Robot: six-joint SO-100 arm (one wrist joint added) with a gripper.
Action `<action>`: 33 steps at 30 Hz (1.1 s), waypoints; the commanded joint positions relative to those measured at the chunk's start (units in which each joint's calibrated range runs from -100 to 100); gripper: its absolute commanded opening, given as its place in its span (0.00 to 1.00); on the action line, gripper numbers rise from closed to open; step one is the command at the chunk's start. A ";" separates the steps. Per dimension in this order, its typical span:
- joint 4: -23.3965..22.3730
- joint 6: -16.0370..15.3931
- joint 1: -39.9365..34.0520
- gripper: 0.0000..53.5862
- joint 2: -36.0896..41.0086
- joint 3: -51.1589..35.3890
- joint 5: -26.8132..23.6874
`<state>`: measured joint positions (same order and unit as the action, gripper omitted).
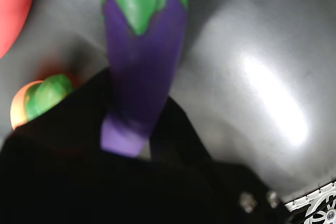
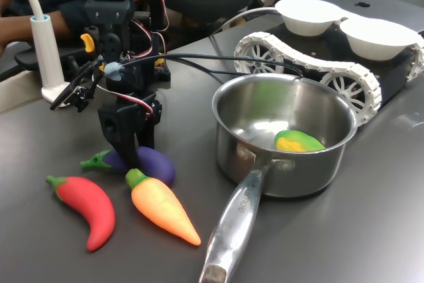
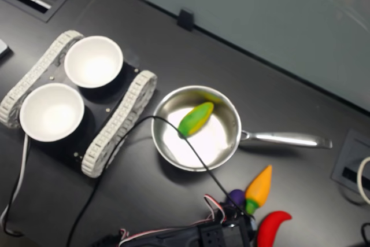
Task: Pick up the brinjal and place them in the pan
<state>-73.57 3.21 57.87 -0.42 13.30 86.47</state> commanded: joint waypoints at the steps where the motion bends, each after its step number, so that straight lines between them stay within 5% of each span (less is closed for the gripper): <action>1: 2.39 1.41 -1.10 0.01 0.29 1.46 -1.32; 10: 1.28 -2.04 -3.74 0.01 3.16 3.64 -8.16; 15: -3.07 -9.52 -2.13 0.01 6.71 1.92 -12.36; 23: -5.37 -16.41 -3.97 0.01 12.02 0.10 -21.88; 33: -9.72 -26.24 0.74 0.01 22.06 1.55 -25.74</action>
<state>-81.47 -19.10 56.00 14.06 17.10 61.95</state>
